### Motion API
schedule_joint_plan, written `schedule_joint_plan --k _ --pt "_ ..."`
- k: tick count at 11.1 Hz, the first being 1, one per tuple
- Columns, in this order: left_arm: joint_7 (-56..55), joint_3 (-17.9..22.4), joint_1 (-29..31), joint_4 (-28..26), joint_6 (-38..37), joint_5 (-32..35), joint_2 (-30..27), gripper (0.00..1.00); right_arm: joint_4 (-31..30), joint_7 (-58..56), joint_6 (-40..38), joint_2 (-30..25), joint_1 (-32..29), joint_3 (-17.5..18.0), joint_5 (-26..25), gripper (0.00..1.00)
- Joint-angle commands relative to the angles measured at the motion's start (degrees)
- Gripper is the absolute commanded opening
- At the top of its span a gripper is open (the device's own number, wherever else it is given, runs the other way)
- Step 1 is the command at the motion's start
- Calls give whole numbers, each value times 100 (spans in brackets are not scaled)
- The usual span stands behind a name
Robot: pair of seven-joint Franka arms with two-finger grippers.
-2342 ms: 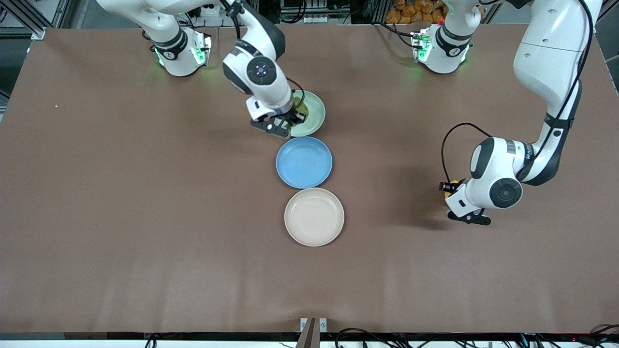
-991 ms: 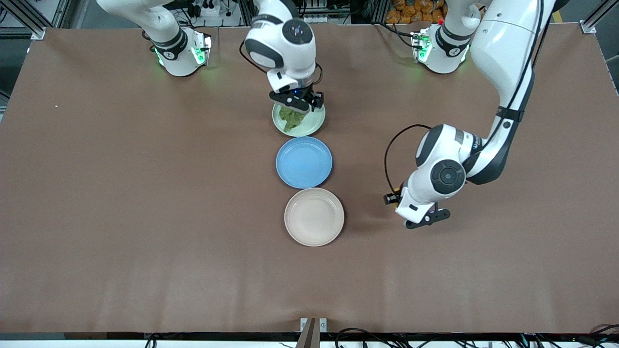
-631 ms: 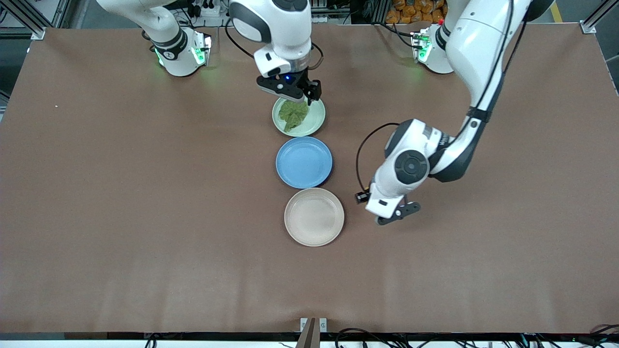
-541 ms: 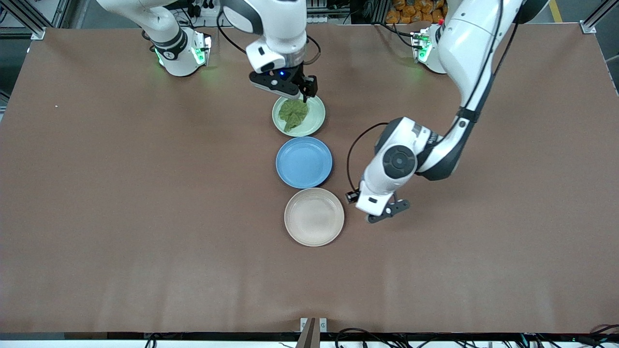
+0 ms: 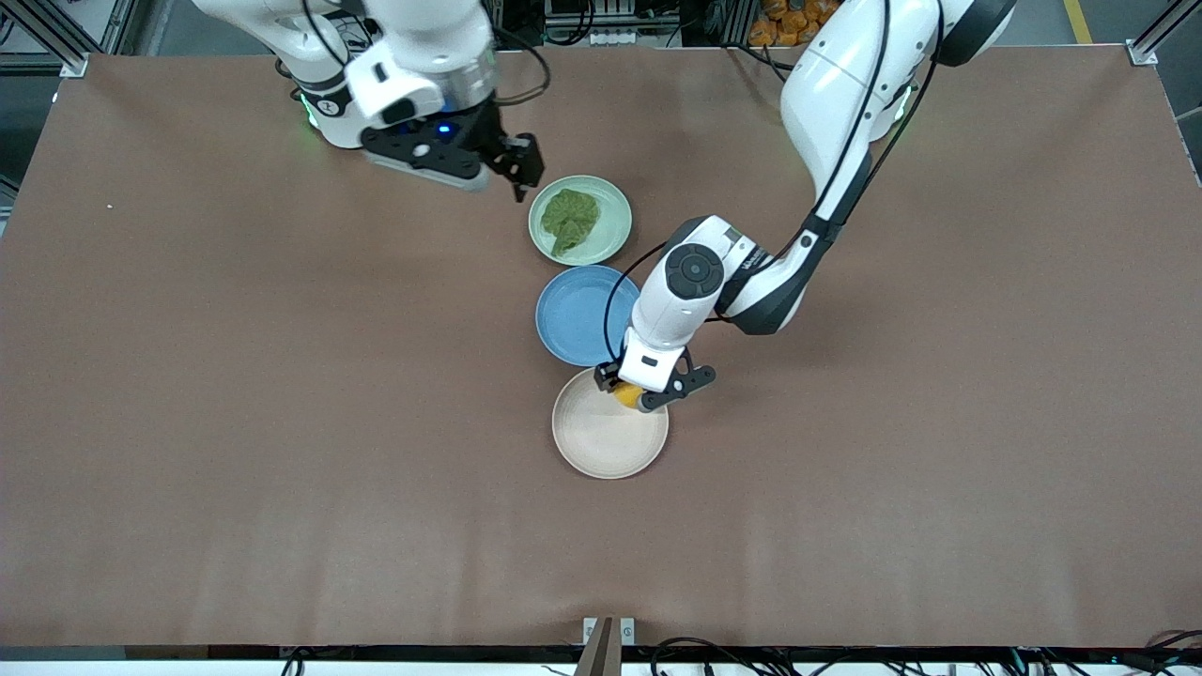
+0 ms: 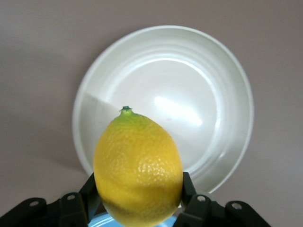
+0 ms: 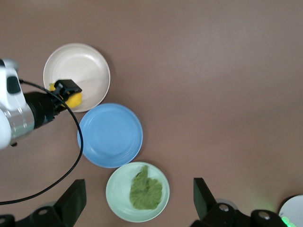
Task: Place lemon and lettuce in plates
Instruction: 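Open the right gripper and withdraw while the left gripper carries the lemon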
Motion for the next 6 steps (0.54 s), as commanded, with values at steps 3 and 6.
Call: schedule_joint_plan --k 3,6 --pt "-169 664 -568 133 677 257 271 100 181 -2083 -385 -525 -620 -1096 789 100" --pt "-213 975 -799 72 633 392 192 100 181 -2927 -430 -534 -709 -1841 789 100"
